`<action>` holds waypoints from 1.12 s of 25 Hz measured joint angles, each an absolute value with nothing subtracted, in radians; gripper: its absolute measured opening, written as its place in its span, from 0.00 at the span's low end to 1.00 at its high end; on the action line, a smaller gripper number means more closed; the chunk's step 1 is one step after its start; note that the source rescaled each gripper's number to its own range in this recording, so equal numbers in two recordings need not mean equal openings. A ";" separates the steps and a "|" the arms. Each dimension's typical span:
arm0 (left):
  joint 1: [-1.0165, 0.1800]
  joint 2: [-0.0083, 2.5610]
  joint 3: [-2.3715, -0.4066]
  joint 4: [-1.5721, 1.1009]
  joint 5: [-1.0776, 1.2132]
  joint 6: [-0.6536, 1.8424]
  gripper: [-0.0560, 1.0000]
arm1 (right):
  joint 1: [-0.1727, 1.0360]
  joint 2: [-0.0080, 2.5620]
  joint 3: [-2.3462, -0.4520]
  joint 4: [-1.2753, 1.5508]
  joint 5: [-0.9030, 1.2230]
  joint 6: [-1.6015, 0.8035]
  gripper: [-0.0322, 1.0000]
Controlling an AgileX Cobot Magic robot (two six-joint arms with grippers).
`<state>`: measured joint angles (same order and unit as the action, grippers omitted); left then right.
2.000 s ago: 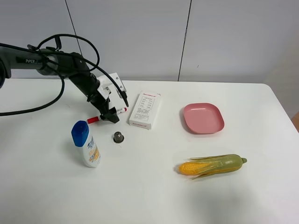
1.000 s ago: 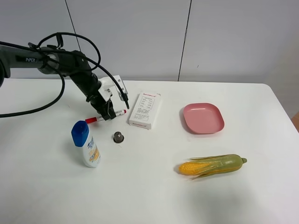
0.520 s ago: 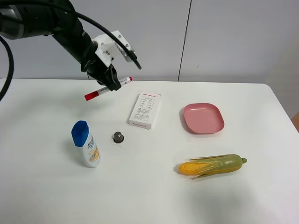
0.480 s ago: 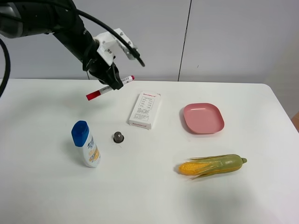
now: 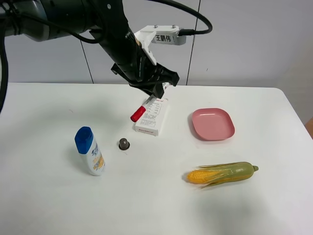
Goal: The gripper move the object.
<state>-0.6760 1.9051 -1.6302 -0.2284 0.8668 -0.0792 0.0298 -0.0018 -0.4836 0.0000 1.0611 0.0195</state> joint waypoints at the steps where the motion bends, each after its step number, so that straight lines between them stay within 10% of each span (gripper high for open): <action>1: -0.689 1.916 -1.630 -0.198 0.857 -0.127 0.06 | 0.030 -0.002 -0.484 0.000 1.061 0.019 1.00; 28: -0.795 2.285 -1.630 -0.172 0.606 -0.348 0.06 | 0.030 -0.002 -0.484 0.000 1.061 0.019 1.00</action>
<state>-0.7952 2.2845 -1.6302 -0.1720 0.6058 -0.3477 0.0298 -0.0018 -0.4836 0.0000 1.0611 0.0195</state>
